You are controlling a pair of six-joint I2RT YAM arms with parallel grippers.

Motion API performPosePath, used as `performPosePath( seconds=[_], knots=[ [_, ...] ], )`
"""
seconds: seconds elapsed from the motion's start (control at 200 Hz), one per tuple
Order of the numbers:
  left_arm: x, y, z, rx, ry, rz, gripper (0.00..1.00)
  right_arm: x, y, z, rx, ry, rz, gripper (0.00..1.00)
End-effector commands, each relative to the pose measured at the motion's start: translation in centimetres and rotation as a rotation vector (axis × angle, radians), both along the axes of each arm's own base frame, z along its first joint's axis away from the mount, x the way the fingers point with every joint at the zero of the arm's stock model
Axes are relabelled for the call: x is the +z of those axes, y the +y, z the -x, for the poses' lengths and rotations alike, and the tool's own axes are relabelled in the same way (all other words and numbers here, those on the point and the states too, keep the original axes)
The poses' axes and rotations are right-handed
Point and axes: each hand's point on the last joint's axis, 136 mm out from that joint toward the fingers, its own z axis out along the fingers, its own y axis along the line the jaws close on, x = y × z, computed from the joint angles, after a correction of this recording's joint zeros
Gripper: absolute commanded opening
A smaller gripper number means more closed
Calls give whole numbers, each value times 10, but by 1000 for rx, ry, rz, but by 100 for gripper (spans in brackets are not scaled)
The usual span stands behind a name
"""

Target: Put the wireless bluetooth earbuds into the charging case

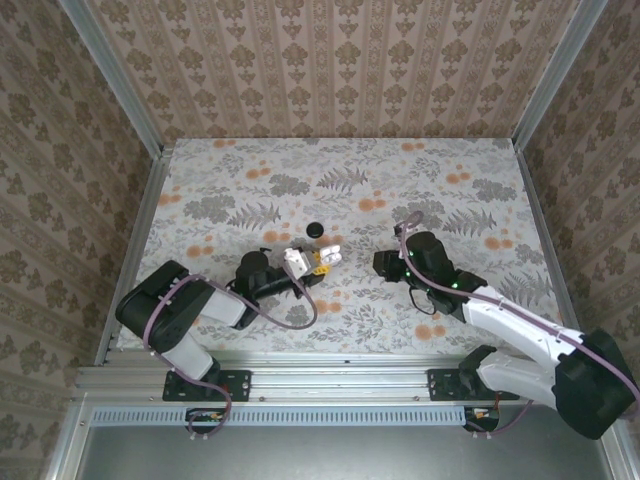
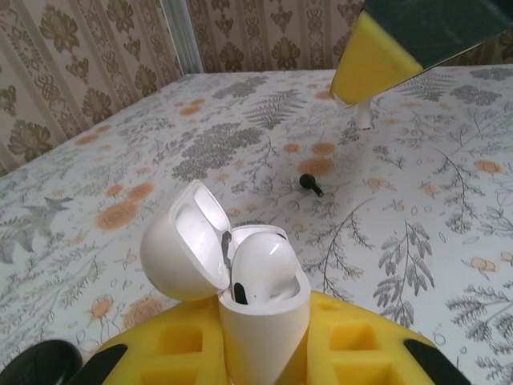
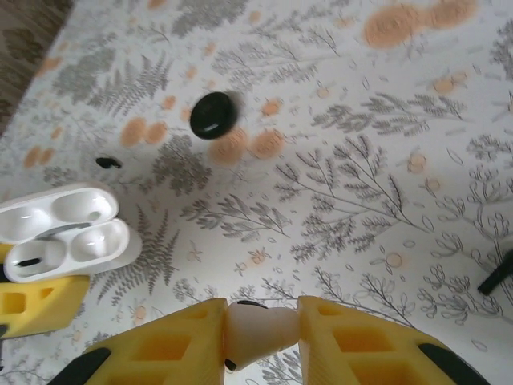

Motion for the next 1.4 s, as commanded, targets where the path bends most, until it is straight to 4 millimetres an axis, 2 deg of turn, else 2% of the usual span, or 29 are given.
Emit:
performPosePath(
  seconds=[0.0,0.235,0.51,0.75,1.12,1.27,1.395],
  knots=[
    [23,-10,3,-58,-52,59,0,25,10,2,67,-113,-55,28],
    [35,-16,10,-107,-61,86,0,51,21,4,134,-215,-103,28],
    [49,-23,21,-193,-36,130,0,79,29,15,257,-355,-79,28],
    [62,-21,26,-224,-48,154,0,96,34,24,327,-440,-85,28],
    [67,-23,29,-250,-30,171,0,101,39,32,405,-500,-39,28],
    [65,-21,26,-228,-28,170,0,96,33,25,390,-542,50,28],
    [62,-21,20,-155,-51,158,0,100,29,18,331,-528,30,27]
  ],
)
